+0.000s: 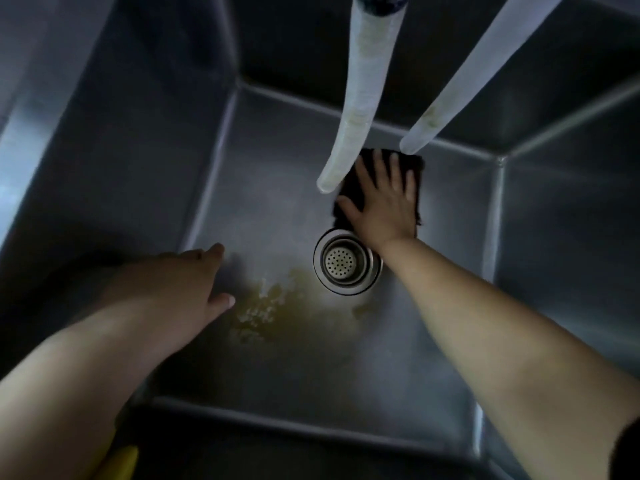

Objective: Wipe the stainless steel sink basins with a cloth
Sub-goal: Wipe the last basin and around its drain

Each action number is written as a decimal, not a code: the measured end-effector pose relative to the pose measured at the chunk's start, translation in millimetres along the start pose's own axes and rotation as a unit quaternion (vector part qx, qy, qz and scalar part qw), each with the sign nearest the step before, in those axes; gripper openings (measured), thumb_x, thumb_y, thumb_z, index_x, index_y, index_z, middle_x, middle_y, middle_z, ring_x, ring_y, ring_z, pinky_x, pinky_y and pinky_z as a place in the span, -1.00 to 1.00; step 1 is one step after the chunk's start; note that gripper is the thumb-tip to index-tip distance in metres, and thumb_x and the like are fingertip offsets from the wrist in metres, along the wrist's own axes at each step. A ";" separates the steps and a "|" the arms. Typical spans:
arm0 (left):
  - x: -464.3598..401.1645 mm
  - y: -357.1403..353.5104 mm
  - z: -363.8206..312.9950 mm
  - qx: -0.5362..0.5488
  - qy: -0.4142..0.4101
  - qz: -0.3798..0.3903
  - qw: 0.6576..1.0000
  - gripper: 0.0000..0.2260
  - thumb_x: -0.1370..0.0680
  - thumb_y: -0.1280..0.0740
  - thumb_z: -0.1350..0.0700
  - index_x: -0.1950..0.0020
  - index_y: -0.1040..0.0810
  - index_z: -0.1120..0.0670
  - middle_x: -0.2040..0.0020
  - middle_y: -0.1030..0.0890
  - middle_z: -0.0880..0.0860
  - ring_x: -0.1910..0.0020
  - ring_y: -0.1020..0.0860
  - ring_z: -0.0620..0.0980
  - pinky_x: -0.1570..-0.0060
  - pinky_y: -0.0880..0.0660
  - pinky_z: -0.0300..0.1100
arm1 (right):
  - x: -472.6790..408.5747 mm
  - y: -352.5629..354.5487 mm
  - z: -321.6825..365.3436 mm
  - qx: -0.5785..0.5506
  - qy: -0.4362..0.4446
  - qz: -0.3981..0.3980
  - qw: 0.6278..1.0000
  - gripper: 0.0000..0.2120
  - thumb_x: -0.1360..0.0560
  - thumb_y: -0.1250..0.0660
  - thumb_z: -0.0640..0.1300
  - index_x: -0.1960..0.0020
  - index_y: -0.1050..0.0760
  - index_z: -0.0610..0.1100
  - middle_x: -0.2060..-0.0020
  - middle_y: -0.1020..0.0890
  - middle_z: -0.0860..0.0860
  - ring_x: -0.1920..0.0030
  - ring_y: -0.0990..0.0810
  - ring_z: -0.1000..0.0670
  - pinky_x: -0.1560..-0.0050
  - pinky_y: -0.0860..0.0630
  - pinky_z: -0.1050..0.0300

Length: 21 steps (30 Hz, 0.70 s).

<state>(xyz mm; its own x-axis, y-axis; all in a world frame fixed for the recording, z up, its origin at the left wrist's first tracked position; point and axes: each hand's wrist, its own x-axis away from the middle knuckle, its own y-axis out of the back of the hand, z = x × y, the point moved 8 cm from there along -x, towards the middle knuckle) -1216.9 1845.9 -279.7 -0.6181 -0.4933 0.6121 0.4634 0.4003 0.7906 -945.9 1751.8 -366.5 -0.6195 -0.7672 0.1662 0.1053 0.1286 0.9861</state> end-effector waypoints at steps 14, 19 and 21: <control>1.1 2.1 -13.0 -0.023 -0.055 -0.025 0.998 -0.36 -0.54 -0.05 -0.28 -0.53 0.07 -0.07 -0.44 -0.31 -0.07 -0.30 -0.42 0.00 -0.16 -0.42 -0.10 | -18.4 12.7 -124.0 -0.097 -0.403 -0.003 0.910 -0.27 -0.56 0.06 0.22 -0.55 0.16 -0.18 -0.54 0.10 -0.18 -0.52 0.18 -0.20 -0.45 0.27 -0.16; -0.9 4.2 -10.7 -0.050 -0.036 -0.036 0.997 -0.38 -0.55 -0.05 -0.27 -0.52 0.05 -0.05 -0.40 -0.34 -0.04 -0.28 -0.41 0.03 -0.10 -0.39 -0.07 | -32.0 9.5 -71.0 -0.079 -0.364 -0.006 0.928 -0.26 -0.55 0.03 0.20 -0.55 0.17 -0.20 -0.53 0.08 -0.21 -0.52 0.18 -0.23 -0.44 0.26 -0.21; 0.2 4.2 -13.1 -0.042 -0.042 -0.035 0.998 -0.38 -0.55 -0.05 -0.27 -0.52 0.05 -0.05 -0.40 -0.34 -0.04 -0.27 -0.42 0.03 -0.11 -0.38 -0.07 | -39.9 11.0 -31.8 -0.081 -0.317 -0.032 0.944 -0.24 -0.55 -0.01 0.23 -0.55 0.15 -0.18 -0.53 0.06 -0.21 -0.52 0.15 -0.24 -0.44 0.24 -0.21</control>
<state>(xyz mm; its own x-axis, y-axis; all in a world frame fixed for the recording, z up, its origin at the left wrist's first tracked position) -1206.8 1837.4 -276.0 -0.7003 -0.4506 0.5537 0.4660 0.2989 0.8327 -895.3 1763.9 -362.4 -0.9647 -0.2326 0.1235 0.1369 -0.0422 0.9897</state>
